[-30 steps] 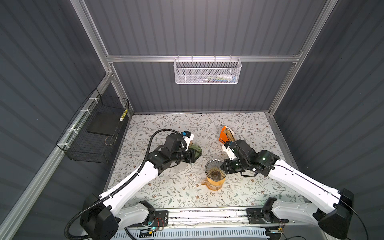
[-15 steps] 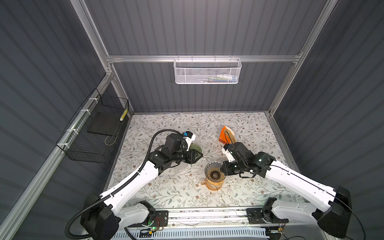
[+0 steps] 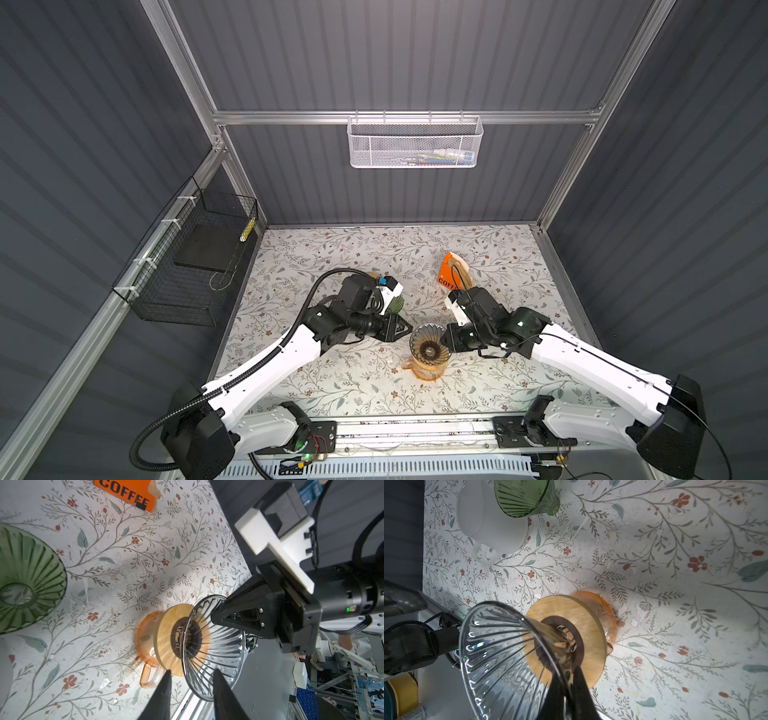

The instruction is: Place the coffee filter in the dripper

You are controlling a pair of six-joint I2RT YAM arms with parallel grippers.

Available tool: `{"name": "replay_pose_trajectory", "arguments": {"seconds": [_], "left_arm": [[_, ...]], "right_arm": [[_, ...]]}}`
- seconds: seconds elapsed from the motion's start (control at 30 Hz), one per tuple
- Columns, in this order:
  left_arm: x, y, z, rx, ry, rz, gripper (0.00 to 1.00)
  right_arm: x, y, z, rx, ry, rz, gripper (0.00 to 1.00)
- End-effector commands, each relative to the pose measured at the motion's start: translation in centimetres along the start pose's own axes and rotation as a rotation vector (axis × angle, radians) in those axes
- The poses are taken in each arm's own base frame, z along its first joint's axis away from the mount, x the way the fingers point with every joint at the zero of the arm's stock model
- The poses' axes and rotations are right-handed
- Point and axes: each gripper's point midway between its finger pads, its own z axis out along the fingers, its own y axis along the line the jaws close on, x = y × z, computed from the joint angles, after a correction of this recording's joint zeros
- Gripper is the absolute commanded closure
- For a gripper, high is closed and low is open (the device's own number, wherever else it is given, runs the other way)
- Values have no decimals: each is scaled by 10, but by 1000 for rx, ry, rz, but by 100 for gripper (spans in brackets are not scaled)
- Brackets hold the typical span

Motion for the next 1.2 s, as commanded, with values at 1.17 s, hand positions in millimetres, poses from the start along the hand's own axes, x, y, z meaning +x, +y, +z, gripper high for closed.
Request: {"name": "replay_pose_trajectory", "arguments": {"seconds": [1.17], "left_arm": [[56, 17, 38, -32, 217, -42, 93]], "right_arm": [[22, -28, 16, 89, 50, 60, 100]]}}
